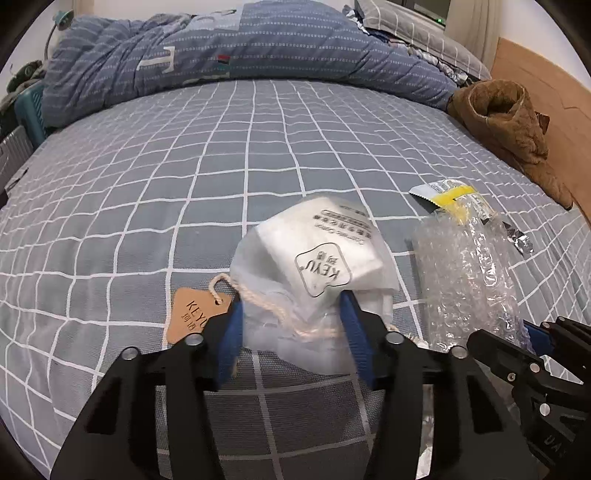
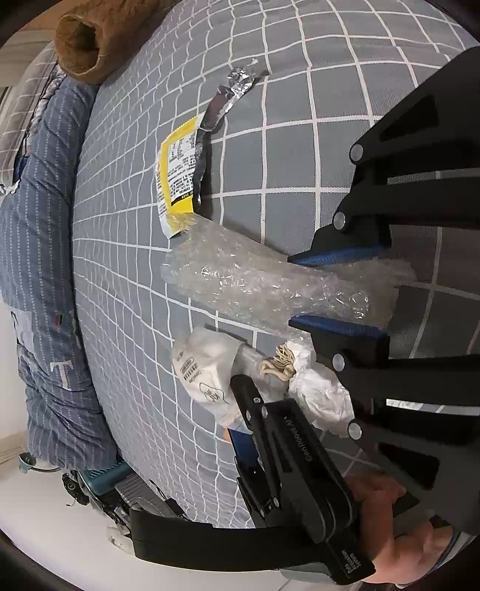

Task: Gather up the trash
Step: 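Grasp the white cotton bag with the left tool while the right tool grasps the bubble wrap, then lift the cotton bag and bubble wrap and carry both over the black bin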

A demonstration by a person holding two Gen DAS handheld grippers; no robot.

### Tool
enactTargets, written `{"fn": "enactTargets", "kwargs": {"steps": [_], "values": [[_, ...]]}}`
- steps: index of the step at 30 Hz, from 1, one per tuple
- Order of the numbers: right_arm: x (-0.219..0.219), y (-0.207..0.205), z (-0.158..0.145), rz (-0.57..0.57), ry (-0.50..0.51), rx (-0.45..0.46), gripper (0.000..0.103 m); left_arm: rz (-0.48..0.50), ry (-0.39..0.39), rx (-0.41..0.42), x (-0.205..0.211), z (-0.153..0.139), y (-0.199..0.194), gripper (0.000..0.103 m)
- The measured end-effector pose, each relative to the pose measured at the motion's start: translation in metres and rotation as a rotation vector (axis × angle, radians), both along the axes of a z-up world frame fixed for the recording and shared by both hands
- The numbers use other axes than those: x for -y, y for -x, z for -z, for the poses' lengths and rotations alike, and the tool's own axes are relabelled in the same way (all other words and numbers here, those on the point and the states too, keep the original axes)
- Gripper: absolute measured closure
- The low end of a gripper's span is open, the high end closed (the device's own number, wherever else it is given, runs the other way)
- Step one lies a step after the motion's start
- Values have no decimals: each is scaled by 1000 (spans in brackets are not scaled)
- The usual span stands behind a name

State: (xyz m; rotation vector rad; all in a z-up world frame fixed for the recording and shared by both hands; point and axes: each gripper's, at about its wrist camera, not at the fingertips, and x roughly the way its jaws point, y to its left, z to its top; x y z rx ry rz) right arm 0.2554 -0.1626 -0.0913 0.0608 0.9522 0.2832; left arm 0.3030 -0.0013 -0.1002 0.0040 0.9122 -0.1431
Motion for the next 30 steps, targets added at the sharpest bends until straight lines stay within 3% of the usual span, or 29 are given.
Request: {"fn": "enactTargets", "kwargs": {"steps": [9, 20, 30], "values": [[4, 2, -4, 11, 7, 10, 78, 2, -6, 20, 3, -5, 3, 77], [9, 7, -11, 38, 26, 5, 78, -20, 3, 30, 2, -14, 14, 78], [16, 27, -35, 55, 46, 40, 78, -14, 16, 31, 5, -36, 39, 79]]}}
